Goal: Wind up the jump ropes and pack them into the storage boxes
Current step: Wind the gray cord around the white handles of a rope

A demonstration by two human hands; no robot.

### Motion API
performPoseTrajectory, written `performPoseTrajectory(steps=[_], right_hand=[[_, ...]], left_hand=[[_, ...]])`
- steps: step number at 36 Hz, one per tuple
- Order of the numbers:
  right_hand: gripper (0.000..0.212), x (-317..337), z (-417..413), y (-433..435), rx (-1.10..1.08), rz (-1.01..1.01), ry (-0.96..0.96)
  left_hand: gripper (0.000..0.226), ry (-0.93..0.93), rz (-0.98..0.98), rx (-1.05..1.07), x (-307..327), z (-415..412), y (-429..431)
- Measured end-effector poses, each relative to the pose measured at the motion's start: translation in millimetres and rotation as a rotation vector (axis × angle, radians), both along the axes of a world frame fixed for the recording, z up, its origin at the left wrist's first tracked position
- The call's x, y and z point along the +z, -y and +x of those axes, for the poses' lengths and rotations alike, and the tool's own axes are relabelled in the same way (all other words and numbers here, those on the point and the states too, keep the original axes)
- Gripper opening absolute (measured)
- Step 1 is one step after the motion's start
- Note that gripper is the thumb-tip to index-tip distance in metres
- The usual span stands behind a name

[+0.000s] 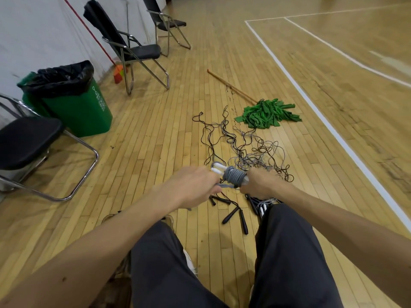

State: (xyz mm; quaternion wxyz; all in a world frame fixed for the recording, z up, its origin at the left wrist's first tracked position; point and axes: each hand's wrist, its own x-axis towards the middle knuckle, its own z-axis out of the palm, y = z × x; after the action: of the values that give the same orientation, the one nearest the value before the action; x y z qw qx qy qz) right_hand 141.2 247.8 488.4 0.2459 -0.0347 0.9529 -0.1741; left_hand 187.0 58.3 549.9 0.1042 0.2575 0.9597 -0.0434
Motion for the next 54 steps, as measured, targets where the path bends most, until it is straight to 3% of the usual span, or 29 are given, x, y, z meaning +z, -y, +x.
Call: performPoseTrajectory(steps=[4,7,8,11,15,19,26,32,37,41,44,46,48,50,54], right_hand=[[0.026,2,7,4,0.108,0.000,0.079],[0.052,14,23,10,0.235,0.032,0.109],[0.049,16,28,11,0.345,0.119,0.131],[0.021,18,27,14,0.397,0.180,0.228],[0.021,21,32,17,0.376,0.098,0.345],[0.024,30,40,19,0.443,0.021,0.405],[0.034,54,46,15,0.642,-0.064,0.358],[0.029,81,43,2,0.752,-0.179,0.431],[0.020,88,40,-11,0.761,-0.412,0.524],[0.022,89,39,-15,0.745,-0.618,0.537],[0.030,86,36,-15,0.667,-0.750,0.495],[0.022,86,35,-16,0.592,-0.837,0.454],[0.014,87,33,-18,0.520,-0.898,0.407],[0.014,88,32,-19,0.492,-0.918,0.351],[0.021,90,28,-23,0.398,-0.949,0.255]], left_hand=[[0.033,-0.116,-0.081,-0.161,13,-6,2],[0.037,-0.163,-0.115,-0.240,20,-11,8],[0.039,-0.177,-0.113,-0.259,23,-12,10],[0.043,-0.239,-0.125,-0.324,27,-14,12],[0.042,-0.274,-0.075,-0.375,24,-16,14],[0.040,-0.199,0.082,-0.350,22,-15,17],[0.036,-0.046,0.188,-0.234,21,-17,23],[0.028,0.037,0.332,-0.188,15,-4,21],[0.018,0.141,0.572,-0.160,9,6,22],[0.024,0.158,0.698,-0.130,0,5,21],[0.008,0.291,0.861,-0.013,-11,4,24],[0.019,0.289,0.807,0.167,-12,9,22],[0.030,0.244,0.717,0.168,-14,13,17],[0.027,0.217,0.818,0.094,-14,20,11],[0.024,0.275,0.906,0.196,-25,17,9]])
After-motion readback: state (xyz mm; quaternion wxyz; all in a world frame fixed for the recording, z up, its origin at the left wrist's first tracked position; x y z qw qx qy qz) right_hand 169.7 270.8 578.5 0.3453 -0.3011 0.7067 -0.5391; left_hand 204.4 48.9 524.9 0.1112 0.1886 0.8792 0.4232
